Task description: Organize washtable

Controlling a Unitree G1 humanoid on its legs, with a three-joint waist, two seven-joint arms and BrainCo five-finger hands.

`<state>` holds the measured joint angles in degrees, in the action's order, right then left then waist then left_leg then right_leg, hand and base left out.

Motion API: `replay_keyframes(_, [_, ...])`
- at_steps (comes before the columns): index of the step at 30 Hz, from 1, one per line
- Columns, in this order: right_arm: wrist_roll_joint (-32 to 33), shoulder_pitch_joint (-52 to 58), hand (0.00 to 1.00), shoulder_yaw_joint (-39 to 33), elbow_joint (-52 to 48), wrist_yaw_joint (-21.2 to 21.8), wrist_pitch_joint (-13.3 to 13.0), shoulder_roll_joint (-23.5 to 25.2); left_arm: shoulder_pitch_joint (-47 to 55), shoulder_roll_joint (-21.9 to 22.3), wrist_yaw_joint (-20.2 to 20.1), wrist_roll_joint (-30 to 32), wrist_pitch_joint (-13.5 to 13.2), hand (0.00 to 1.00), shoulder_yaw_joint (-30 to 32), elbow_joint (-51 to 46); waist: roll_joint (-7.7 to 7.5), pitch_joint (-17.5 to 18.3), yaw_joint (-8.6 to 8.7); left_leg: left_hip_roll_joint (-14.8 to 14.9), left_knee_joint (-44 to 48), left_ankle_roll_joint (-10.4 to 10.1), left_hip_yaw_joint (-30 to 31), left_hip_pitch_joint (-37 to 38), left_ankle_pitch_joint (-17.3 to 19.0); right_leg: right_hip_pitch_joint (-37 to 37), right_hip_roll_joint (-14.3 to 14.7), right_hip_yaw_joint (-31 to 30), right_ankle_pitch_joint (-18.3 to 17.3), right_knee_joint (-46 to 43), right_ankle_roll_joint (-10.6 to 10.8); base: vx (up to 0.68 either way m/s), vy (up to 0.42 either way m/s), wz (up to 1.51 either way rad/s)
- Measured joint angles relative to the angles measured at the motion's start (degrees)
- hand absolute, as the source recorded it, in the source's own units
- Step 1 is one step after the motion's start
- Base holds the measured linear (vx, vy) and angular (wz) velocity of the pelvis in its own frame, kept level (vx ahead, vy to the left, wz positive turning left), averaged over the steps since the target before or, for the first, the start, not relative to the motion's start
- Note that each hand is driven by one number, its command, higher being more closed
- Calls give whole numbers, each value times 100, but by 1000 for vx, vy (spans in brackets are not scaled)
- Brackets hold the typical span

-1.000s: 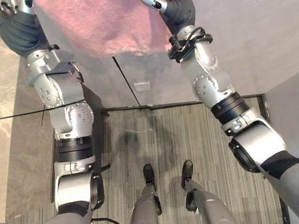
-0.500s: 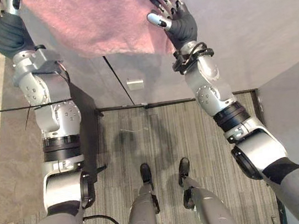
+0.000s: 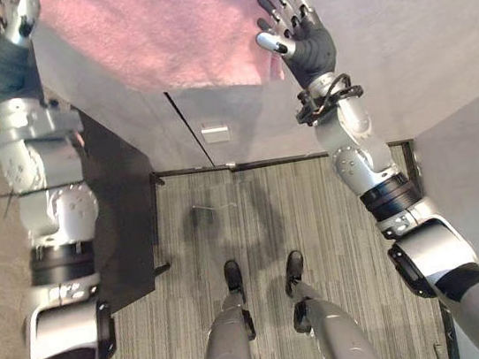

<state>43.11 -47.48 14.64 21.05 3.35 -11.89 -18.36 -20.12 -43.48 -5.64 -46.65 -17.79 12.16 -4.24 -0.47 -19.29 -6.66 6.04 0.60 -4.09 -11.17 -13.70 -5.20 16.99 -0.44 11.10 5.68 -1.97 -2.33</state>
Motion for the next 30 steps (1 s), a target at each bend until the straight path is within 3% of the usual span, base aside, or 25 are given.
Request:
replay_keyframes(3, [-56,372,0,-10,-14,156,7,-194,965,-5,-214,26,-8,0,550,-511,80,52,-44,-15,-76,-2,55,154,1,-181,-16,149,-66,15,9,61,50,19])
replay_keyframes(8, [-102,1184,0,0,-466,577,106,-369,2333,-4,-675,221,10,0,1011,-1118,352,516,-211,-73,-300,0,173,500,-1,-566,-35,283,-93,191,30,84,70,14])
replay_keyframes(15, [-68,1434,0,111,-984,887,95,-483,2463,-3,-1254,-181,22,0,1026,-1420,358,752,-168,-100,-423,2,194,663,-3,-772,-31,300,-87,382,112,32,55,4])
replay_keyframes(18, [86,1415,0,135,-1153,978,84,-472,1807,-5,-1480,-651,112,0,398,-1231,353,756,-181,-108,-462,2,197,635,-6,-770,-25,316,-27,468,102,4,47,1])
replay_keyframes(22, [193,836,0,525,-1090,998,59,-356,288,-314,-1558,-922,246,0,-1069,66,288,790,-134,-113,-395,10,218,267,-32,-445,-27,285,127,520,61,-4,39,-4])
replay_keyframes(24, [198,44,0,649,-752,861,15,-126,-783,-629,-1502,-921,428,0,-2075,1032,244,781,-25,-114,-360,52,192,-68,-153,-108,-29,261,262,511,25,-7,25,-10])
replay_keyframes(26, [224,-419,0,665,-433,598,-16,85,-1440,-628,-1335,-912,553,0,-2797,1482,233,773,-25,-109,-318,54,101,-93,-158,-56,-30,181,279,495,18,21,42,-19])
replay_keyframes(30, [356,-1036,0,655,-434,152,-96,325,-2560,-607,-993,-857,611,0,-3442,1703,186,620,-43,-32,-150,58,-32,-178,-136,86,-19,147,276,272,19,8,29,-12])
